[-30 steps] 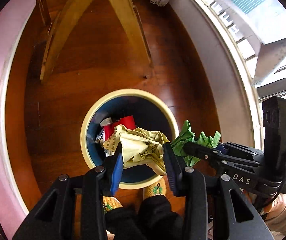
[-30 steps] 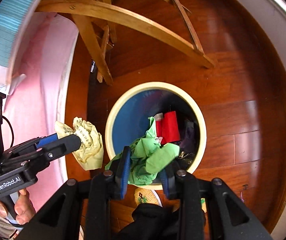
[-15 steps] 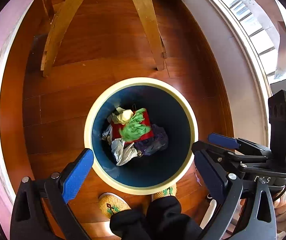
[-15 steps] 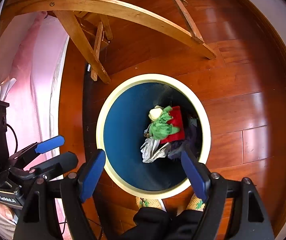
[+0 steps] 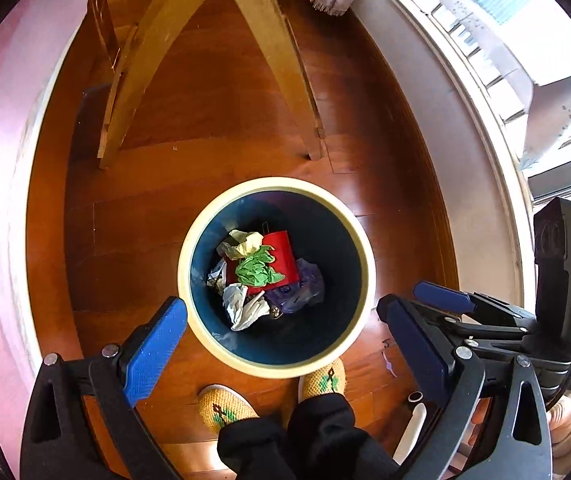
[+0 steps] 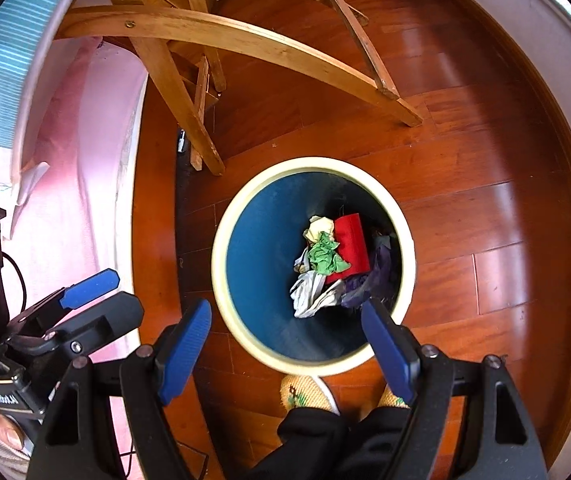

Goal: Collect trash
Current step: 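Raise both tools from the bin back toward the table, then grasp the strawberry milk carton with the right tool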

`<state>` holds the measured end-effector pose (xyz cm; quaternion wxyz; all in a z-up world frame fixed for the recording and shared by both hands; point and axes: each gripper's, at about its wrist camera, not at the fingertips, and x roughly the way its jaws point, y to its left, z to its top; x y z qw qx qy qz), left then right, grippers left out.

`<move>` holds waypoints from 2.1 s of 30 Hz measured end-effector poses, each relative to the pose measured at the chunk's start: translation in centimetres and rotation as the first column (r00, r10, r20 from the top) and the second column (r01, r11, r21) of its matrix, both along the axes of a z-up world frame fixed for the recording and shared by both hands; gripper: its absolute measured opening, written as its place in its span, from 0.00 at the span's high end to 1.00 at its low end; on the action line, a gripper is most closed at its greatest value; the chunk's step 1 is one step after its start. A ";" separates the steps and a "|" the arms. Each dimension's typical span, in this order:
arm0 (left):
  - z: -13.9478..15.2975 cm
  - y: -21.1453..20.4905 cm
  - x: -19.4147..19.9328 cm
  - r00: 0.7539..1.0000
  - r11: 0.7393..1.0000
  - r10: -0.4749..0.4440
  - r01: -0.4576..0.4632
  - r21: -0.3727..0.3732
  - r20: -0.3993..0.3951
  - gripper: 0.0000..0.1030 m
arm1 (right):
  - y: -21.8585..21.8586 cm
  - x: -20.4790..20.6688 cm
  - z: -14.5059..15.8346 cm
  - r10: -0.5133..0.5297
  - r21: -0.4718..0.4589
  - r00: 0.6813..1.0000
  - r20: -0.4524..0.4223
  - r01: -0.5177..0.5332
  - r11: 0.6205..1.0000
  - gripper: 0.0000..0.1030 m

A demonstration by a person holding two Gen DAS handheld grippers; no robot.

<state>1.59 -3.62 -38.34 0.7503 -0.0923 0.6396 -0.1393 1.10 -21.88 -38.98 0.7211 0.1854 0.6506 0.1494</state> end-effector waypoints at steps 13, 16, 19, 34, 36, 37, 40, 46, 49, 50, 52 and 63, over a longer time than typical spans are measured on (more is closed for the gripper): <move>10.9 0.6 -1.9 0.999 1.000 0.016 -0.016 -0.001 0.043 0.03 | 0.0 -1.8 10.9 -0.024 -0.031 0.999 0.045 0.025 0.999 0.24; 13.8 0.9 -2.2 0.998 1.000 0.021 -0.021 -0.004 0.059 0.03 | -0.1 -2.3 14.0 -0.026 -0.036 0.998 0.062 0.029 0.999 0.24; 17.4 1.4 -2.7 0.995 0.999 0.036 -0.035 -0.014 0.095 0.03 | -0.3 -2.7 17.1 -0.031 -0.038 0.997 0.075 0.034 0.999 0.24; 36.9 5.3 -3.9 0.959 0.998 0.054 -0.043 -0.045 0.276 0.03 | 0.6 -4.1 35.1 -0.029 -0.035 0.968 0.248 0.039 0.999 0.24; 39.3 5.9 -4.0 0.948 0.998 0.057 -0.042 -0.052 0.313 0.03 | 0.9 -4.0 37.6 -0.019 -0.045 0.955 0.297 0.033 0.998 0.24; 40.6 6.1 -4.1 0.942 0.998 0.055 -0.040 -0.050 0.332 0.03 | 1.0 -4.0 38.7 -0.012 -0.050 0.947 0.321 0.030 0.998 0.24; 44.2 6.6 -3.9 0.918 0.998 0.048 -0.031 -0.049 0.395 0.03 | 1.2 -3.7 42.2 0.012 -0.074 0.915 0.403 0.020 0.997 0.24; 50.6 7.4 -2.8 0.855 0.999 0.029 -0.014 -0.032 0.518 0.03 | 1.5 -1.9 48.0 0.013 -0.085 0.856 0.517 0.036 0.996 0.24; 53.3 7.6 -1.9 0.823 0.999 0.027 -0.012 -0.030 0.568 0.03 | 1.7 -0.6 50.4 0.009 -0.090 0.826 0.563 0.050 0.995 0.24; 54.0 7.7 -1.5 0.815 0.999 0.029 -0.011 -0.034 0.579 0.03 | 1.7 0.1 51.1 0.011 -0.100 0.817 0.576 0.057 0.993 0.24; 55.0 7.8 -0.6 0.802 0.999 0.032 -0.011 -0.039 0.596 0.03 | 2.1 1.1 52.0 0.010 -0.107 0.804 0.594 0.066 0.992 0.24; 55.4 8.1 7.9 0.799 0.998 0.070 -0.050 -0.049 0.597 0.03 | 2.9 9.3 53.5 0.073 -0.144 0.766 0.639 0.025 0.989 0.24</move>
